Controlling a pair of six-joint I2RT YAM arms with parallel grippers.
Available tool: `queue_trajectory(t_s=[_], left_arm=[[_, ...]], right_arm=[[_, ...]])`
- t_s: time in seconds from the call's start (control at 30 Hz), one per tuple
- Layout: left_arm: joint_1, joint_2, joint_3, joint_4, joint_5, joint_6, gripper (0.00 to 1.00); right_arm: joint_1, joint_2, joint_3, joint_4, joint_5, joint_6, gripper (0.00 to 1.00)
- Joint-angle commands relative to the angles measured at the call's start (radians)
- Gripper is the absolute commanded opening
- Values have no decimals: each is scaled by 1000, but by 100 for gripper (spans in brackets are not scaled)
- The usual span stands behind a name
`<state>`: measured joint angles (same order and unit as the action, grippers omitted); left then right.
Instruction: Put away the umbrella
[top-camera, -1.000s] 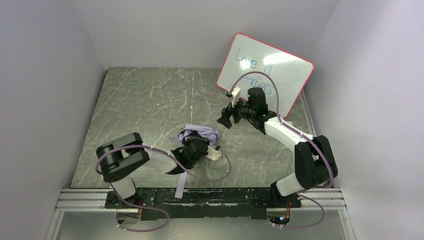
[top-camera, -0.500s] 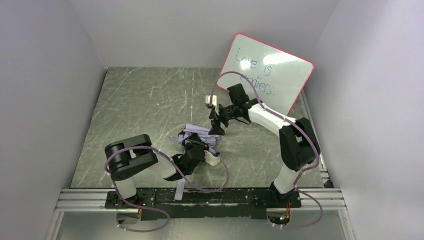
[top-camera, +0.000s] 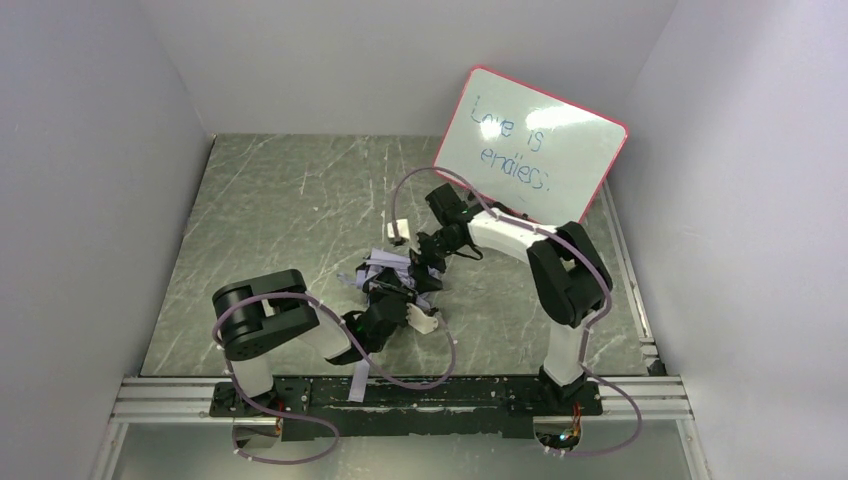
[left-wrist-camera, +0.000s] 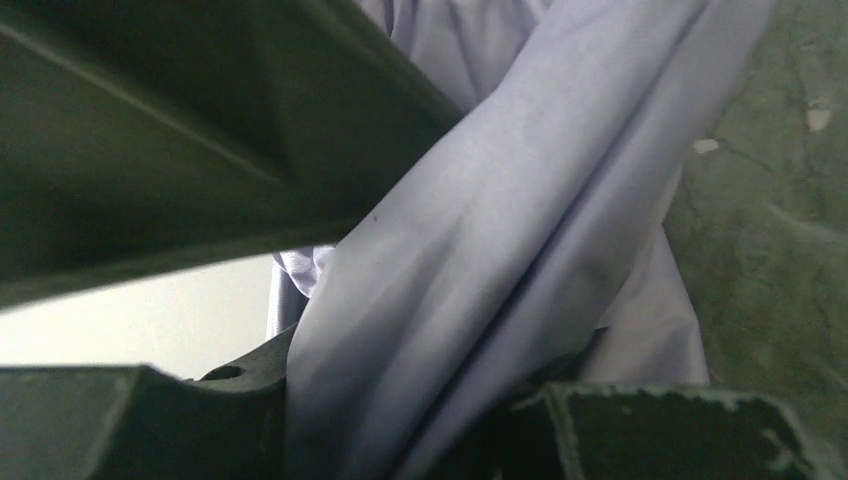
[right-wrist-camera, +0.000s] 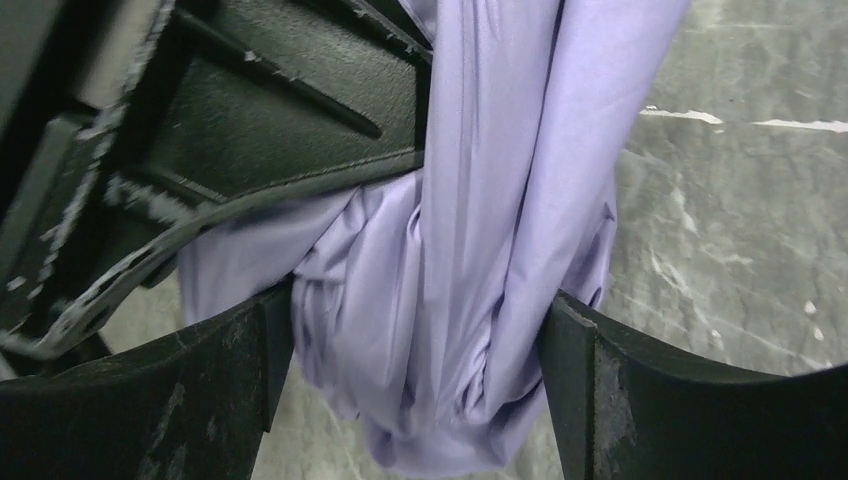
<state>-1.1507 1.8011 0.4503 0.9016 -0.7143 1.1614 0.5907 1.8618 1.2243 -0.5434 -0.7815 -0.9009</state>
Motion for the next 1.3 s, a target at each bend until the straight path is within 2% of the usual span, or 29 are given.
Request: queue_trajectory(t_s=[0.0, 0.07, 0.17, 0.27, 0.37, 0.43, 0.57, 0.67, 0.77, 0.83, 0.87, 1.03, 1.2, 1.27], left_arm=[[0, 25, -29, -82, -6, 13, 15], [0, 19, -24, -97, -5, 3, 16], [0, 3, -19, -111, 0, -11, 17], [0, -16, -17, -119, 2, -28, 24], [0, -46, -4, -142, 2, -54, 34], [0, -80, 20, -200, 8, -87, 40], [0, -191, 107, -398, 52, -196, 53], [0, -291, 179, -559, 99, -277, 65], [1, -380, 241, -721, 145, -347, 70], [5, -415, 281, -821, 171, -395, 86], [9, -431, 289, -860, 186, -416, 90], [83, -533, 329, -1005, 262, -529, 90], [293, -674, 402, -1136, 398, -615, 92], [339, -718, 422, -1180, 415, -631, 91]], right_arm=[[51, 69, 31, 39, 83, 7, 87], [62, 98, 38, 57, 107, 20, 86], [67, 132, 45, 65, 113, 32, 79], [66, 145, 23, 89, 131, 52, 74], [67, 138, 4, 116, 151, 72, 51], [66, 127, -7, 143, 168, 93, 39], [61, 132, 7, 143, 188, 113, 23], [55, 141, 14, 151, 225, 125, 15], [44, 139, 10, 163, 248, 133, 10], [38, 131, 3, 177, 263, 137, 8], [35, 126, -1, 184, 269, 137, 7], [31, 122, -13, 195, 341, 123, 3], [30, 116, -44, 229, 427, 106, 0], [30, 114, -56, 248, 442, 105, 0]])
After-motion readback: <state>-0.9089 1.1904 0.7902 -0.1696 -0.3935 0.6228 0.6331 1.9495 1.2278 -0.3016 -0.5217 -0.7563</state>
